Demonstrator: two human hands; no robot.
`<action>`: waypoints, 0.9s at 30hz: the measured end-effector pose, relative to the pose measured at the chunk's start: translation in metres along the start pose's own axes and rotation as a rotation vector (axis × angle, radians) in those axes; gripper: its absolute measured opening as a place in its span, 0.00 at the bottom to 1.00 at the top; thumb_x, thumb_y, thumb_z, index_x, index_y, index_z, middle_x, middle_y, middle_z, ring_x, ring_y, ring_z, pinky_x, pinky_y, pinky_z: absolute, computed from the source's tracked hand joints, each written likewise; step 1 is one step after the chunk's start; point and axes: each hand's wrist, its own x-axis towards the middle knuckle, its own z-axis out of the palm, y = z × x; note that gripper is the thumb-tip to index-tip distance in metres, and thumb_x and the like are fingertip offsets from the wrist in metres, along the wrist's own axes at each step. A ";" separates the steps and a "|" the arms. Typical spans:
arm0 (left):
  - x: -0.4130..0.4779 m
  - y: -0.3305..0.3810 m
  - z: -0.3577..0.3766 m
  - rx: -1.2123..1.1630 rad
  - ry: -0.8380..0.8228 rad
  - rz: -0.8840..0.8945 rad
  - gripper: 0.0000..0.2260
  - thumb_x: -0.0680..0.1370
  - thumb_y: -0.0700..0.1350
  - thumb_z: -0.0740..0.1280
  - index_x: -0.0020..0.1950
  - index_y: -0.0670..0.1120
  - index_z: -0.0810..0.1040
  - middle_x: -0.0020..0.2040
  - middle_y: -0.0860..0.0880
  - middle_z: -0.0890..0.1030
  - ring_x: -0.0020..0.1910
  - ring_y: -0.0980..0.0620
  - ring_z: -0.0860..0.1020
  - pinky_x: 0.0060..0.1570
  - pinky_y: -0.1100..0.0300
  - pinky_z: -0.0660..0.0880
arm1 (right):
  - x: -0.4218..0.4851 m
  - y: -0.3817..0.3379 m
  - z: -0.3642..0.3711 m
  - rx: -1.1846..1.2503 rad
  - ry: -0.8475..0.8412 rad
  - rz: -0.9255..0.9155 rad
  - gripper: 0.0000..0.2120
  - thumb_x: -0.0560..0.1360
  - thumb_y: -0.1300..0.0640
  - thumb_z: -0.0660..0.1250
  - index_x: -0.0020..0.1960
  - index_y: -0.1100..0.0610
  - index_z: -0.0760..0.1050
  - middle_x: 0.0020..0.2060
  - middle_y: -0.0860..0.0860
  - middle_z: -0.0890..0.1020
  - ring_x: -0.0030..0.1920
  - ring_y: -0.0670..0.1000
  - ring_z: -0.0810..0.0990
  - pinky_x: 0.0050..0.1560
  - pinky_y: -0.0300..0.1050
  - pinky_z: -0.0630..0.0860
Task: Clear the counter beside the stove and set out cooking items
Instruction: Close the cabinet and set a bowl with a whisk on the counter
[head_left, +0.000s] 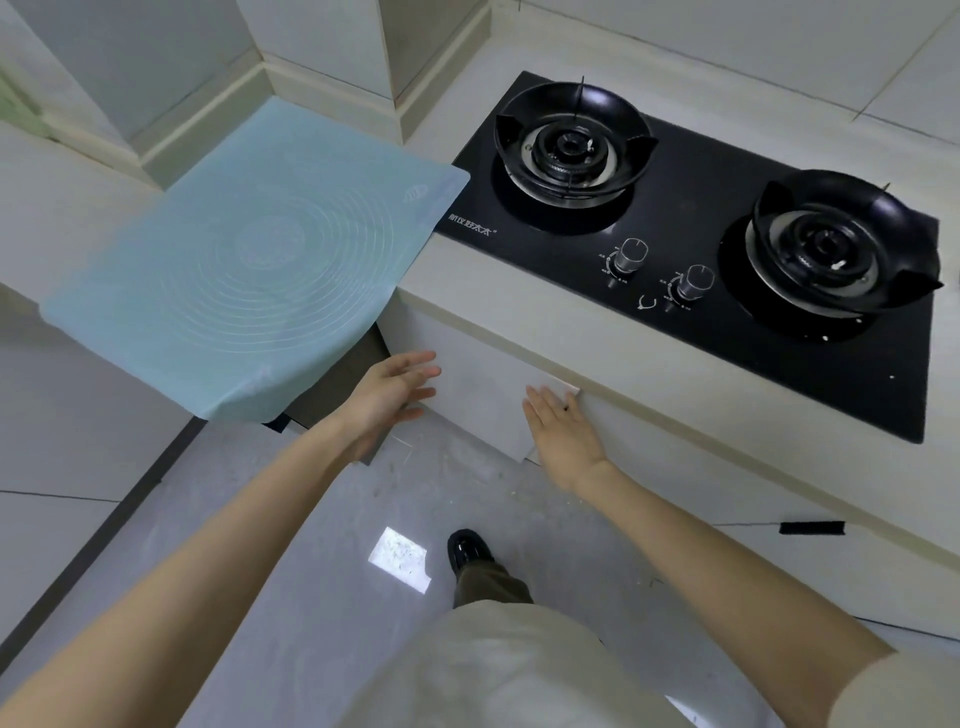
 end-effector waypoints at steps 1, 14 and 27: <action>-0.006 -0.002 0.003 0.003 -0.006 0.014 0.15 0.80 0.44 0.64 0.67 0.51 0.73 0.63 0.50 0.77 0.60 0.51 0.77 0.59 0.56 0.74 | -0.010 -0.001 -0.003 0.018 0.021 -0.015 0.36 0.78 0.61 0.59 0.78 0.62 0.40 0.78 0.57 0.42 0.78 0.57 0.41 0.76 0.56 0.41; -0.101 -0.019 0.058 0.094 -0.154 0.195 0.15 0.81 0.43 0.62 0.68 0.49 0.73 0.61 0.52 0.79 0.59 0.51 0.78 0.56 0.57 0.75 | -0.172 0.004 0.004 0.378 0.310 0.275 0.26 0.81 0.59 0.54 0.78 0.53 0.54 0.76 0.50 0.61 0.74 0.52 0.60 0.75 0.48 0.50; -0.133 -0.020 0.223 0.485 -0.289 0.416 0.17 0.80 0.39 0.59 0.68 0.50 0.73 0.69 0.51 0.71 0.67 0.51 0.69 0.65 0.59 0.64 | -0.321 0.070 0.109 0.831 0.385 0.806 0.21 0.79 0.60 0.59 0.72 0.55 0.68 0.69 0.54 0.73 0.65 0.56 0.73 0.62 0.49 0.72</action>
